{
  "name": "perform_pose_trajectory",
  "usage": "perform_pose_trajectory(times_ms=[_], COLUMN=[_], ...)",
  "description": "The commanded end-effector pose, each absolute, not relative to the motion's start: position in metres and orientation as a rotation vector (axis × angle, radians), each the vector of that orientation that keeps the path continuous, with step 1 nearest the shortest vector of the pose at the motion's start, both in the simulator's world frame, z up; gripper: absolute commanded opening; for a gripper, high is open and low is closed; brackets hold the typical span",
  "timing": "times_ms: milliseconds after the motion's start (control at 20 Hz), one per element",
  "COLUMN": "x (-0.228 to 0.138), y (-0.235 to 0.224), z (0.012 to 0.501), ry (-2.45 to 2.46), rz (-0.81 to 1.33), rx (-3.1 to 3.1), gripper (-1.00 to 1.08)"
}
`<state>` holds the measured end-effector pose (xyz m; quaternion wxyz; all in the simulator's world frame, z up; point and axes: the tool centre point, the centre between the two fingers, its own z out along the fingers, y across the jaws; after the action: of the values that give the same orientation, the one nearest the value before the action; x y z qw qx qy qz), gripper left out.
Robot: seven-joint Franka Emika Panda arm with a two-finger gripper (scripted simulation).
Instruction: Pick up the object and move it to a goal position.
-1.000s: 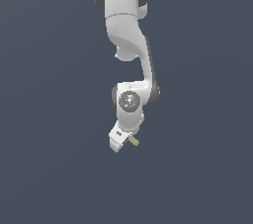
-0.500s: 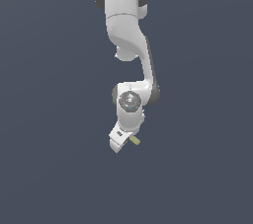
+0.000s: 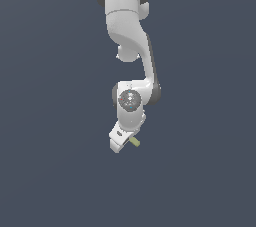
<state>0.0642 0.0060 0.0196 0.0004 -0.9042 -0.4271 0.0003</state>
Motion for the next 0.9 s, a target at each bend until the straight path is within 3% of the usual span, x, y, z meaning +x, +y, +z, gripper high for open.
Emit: perform_pose_trajectory(times_ms=[0,350,850], x=[0.062,0.052,0.03], y=[0.001,-0.021,-0.072], z=[0.029,0.073,0.175], ry=[-1.341,-1.341,-1.341], rz=[0.0,0.0,0.0], rx=[-2.841,-2.841,-2.841], gripper=[-1.0,-1.0,-1.0])
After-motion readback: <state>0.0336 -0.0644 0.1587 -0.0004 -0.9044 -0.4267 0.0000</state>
